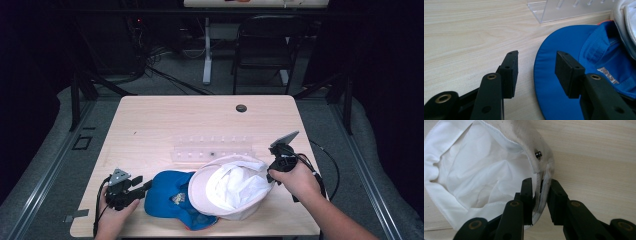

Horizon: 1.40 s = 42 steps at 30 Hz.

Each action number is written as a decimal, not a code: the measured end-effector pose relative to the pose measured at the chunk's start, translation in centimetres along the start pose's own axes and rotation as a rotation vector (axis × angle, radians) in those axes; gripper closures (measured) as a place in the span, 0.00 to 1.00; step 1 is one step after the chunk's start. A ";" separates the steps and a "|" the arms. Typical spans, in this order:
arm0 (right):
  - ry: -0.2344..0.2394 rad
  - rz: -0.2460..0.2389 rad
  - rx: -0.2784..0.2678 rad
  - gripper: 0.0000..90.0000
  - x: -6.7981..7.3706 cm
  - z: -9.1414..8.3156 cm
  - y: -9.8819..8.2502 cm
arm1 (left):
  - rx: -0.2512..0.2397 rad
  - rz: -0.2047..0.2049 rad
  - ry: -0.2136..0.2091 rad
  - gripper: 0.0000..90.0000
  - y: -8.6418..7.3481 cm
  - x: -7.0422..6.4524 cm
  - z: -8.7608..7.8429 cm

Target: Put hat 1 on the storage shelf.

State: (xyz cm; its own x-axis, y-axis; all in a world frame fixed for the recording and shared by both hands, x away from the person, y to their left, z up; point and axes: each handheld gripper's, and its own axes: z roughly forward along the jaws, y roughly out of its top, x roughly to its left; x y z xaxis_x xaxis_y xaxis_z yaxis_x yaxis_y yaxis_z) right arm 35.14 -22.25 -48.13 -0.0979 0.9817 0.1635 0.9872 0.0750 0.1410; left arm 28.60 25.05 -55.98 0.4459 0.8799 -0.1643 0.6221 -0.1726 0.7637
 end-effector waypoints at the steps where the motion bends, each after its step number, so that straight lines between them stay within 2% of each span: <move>1: -0.012 -0.022 0.018 0.85 0.0 -0.1 0.1 | -0.010 -0.001 0.000 0.60 0.0 0.0 0.1; 7: -0.080 -0.074 0.028 0.86 0.9 -0.5 0.2 | -0.012 0.002 -0.001 0.60 0.0 -0.1 0.1; 11: -0.094 -0.080 0.022 0.87 1.3 -0.5 0.2 | -0.013 -0.001 0.002 0.60 0.0 0.0 0.0; 12: -0.102 -0.095 0.036 0.87 1.4 -0.6 0.3 | -0.013 -0.001 0.002 0.60 0.0 0.0 0.0; 14: -0.099 -0.084 0.012 0.87 1.6 -0.6 0.3 | -0.016 -0.002 0.002 0.60 -0.1 0.0 0.0; 15: -0.113 -0.103 0.038 0.89 1.6 -0.8 0.4 | -0.016 -0.001 0.002 0.60 -0.1 0.0 0.0; 16: -0.101 -0.084 0.031 0.89 1.8 -0.8 0.4 | -0.016 0.000 0.002 0.60 -0.1 0.0 0.0; 20: -0.099 -0.087 0.045 0.90 1.9 -0.9 0.6 | -0.013 0.001 0.004 0.60 0.0 0.0 0.0; 21: -0.073 -0.064 0.040 0.90 2.0 -0.9 0.7 | -0.013 0.000 0.003 0.60 0.0 0.0 0.0; 24: -0.057 -0.066 0.061 0.90 1.8 -1.2 0.9 | -0.015 -0.001 0.001 0.60 -0.1 0.0 0.0; 26: -0.027 -0.043 0.079 0.90 1.5 -1.5 1.1 | -0.011 0.000 0.001 0.60 0.0 0.1 0.0; 30: -0.004 -0.038 0.104 0.91 1.2 -1.9 1.3 | -0.013 -0.003 0.004 0.60 -0.1 0.1 0.0; 32: 0.014 -0.010 0.075 0.91 1.4 -2.1 1.3 | -0.008 -0.002 0.003 0.60 0.0 0.1 -0.1; 34: 0.013 -0.032 0.102 0.91 1.4 -2.5 1.5 | -0.008 -0.001 0.002 0.60 0.0 0.1 -0.1; 36: 0.016 -0.022 0.083 0.91 1.8 -2.9 1.5 | -0.007 0.000 0.002 0.60 0.0 0.1 0.0; 38: 0.018 -0.038 0.095 0.91 1.9 -3.4 1.7 | -0.014 -0.002 0.003 0.60 -0.1 0.0 0.0; 40: 0.025 -0.025 0.086 0.91 2.3 -3.8 1.7 | 0.004 0.001 -0.004 0.60 0.0 0.1 -0.1; 41: 0.018 -0.038 0.100 0.91 2.3 -4.1 1.8 | 0.003 0.001 -0.003 0.60 0.0 0.1 -0.1; 42: 0.020 -0.035 0.087 0.91 2.5 -4.3 1.8 | 0.003 0.000 -0.002 0.60 0.0 0.1 -0.1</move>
State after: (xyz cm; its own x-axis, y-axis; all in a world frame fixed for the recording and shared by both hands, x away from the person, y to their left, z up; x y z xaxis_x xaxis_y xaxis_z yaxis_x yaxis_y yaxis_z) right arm 36.10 -20.37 -43.30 -0.1337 0.9745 0.1801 0.9903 0.1245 0.0617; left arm 28.60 25.21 -55.95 0.4476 0.8788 -0.1654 0.6235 -0.1742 0.7622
